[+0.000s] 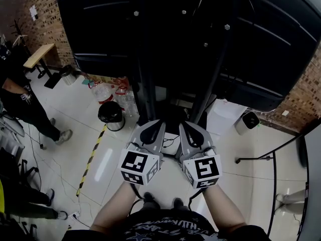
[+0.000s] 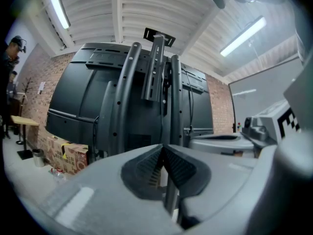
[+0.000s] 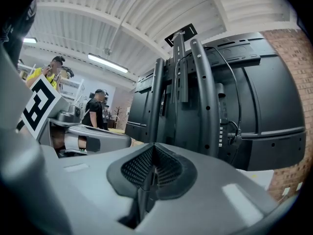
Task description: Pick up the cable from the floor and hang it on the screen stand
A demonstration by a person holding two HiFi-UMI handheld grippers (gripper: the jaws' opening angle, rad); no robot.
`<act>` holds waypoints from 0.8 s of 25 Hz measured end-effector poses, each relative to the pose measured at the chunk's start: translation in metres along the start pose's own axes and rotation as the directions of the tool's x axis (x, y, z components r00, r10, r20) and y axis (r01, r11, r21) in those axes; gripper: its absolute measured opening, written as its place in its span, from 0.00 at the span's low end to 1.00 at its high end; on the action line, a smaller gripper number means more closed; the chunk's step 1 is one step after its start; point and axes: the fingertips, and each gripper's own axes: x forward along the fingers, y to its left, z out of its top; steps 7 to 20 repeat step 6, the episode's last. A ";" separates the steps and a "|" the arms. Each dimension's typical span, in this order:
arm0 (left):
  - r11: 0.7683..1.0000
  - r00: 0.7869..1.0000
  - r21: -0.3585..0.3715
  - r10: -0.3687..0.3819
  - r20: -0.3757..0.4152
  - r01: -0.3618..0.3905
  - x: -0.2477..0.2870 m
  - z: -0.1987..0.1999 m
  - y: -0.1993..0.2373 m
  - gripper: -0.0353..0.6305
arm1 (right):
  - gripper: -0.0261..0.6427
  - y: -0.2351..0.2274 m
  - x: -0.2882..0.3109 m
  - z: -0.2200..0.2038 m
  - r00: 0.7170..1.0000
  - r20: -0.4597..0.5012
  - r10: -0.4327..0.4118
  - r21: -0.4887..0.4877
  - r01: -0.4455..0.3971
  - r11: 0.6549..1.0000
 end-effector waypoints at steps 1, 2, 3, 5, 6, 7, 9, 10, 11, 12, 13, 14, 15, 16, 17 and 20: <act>1.000 1.000 0.001 -0.001 -0.002 0.001 0.000 0.000 0.000 0.06 | 0.05 0.000 0.001 0.000 1.000 0.000 0.000 -0.003 0.000 1.000; 1.000 1.000 0.002 -0.002 -0.005 0.002 0.000 -0.001 0.001 0.06 | 0.05 0.000 0.001 0.001 1.000 0.000 0.000 -0.008 0.000 1.000; 1.000 1.000 0.002 -0.003 -0.008 0.003 0.000 -0.002 0.002 0.06 | 0.05 0.001 0.003 0.001 1.000 0.000 0.000 -0.016 0.000 1.000; 1.000 1.000 0.001 -0.002 -0.012 0.002 0.000 -0.003 0.005 0.06 | 0.05 0.002 0.005 0.001 1.000 -0.003 0.000 -0.032 0.000 1.000; 1.000 1.000 0.001 -0.002 -0.013 0.002 -0.001 -0.003 0.007 0.06 | 0.05 0.003 0.007 0.002 1.000 -0.005 0.001 -0.039 -0.001 0.999; 1.000 1.000 0.001 -0.002 -0.013 0.002 -0.001 -0.003 0.007 0.06 | 0.05 0.003 0.007 0.002 1.000 -0.005 0.001 -0.039 -0.001 0.999; 1.000 1.000 0.001 -0.002 -0.013 0.002 -0.001 -0.003 0.007 0.06 | 0.05 0.003 0.007 0.002 1.000 -0.005 0.001 -0.039 -0.001 0.999; 1.000 1.000 0.001 -0.002 -0.013 0.002 -0.001 -0.003 0.007 0.06 | 0.05 0.003 0.007 0.002 1.000 -0.005 0.001 -0.039 -0.001 0.999; 1.000 1.000 0.001 -0.002 -0.013 0.002 -0.001 -0.003 0.007 0.06 | 0.05 0.003 0.007 0.002 1.000 -0.005 0.001 -0.039 -0.001 0.999; 1.000 1.000 0.001 -0.002 -0.013 0.002 -0.001 -0.003 0.007 0.06 | 0.05 0.003 0.007 0.002 1.000 -0.005 0.001 -0.039 -0.001 0.999; 1.000 1.000 0.001 -0.002 -0.013 0.002 -0.001 -0.003 0.007 0.06 | 0.05 0.003 0.007 0.002 1.000 -0.005 0.001 -0.039 -0.001 0.999; 1.000 1.000 0.001 -0.002 -0.013 0.002 -0.001 -0.003 0.007 0.06 | 0.05 0.003 0.007 0.002 1.000 -0.005 0.001 -0.039 -0.001 0.999; 1.000 1.000 0.001 -0.002 -0.013 0.002 -0.001 -0.003 0.007 0.06 | 0.05 0.003 0.007 0.002 1.000 -0.005 0.001 -0.039 -0.001 0.999; 1.000 1.000 0.001 -0.002 -0.013 0.002 -0.001 -0.003 0.007 0.06 | 0.05 0.003 0.007 0.002 1.000 -0.005 0.001 -0.039 -0.001 0.999; 1.000 1.000 0.001 -0.002 -0.013 0.002 -0.001 -0.003 0.007 0.06 | 0.05 0.003 0.007 0.002 1.000 -0.005 0.001 -0.039 -0.001 0.999; 1.000 1.000 0.001 -0.002 -0.013 0.002 -0.001 -0.003 0.007 0.06 | 0.05 0.003 0.007 0.002 1.000 -0.005 0.001 -0.039 -0.001 0.999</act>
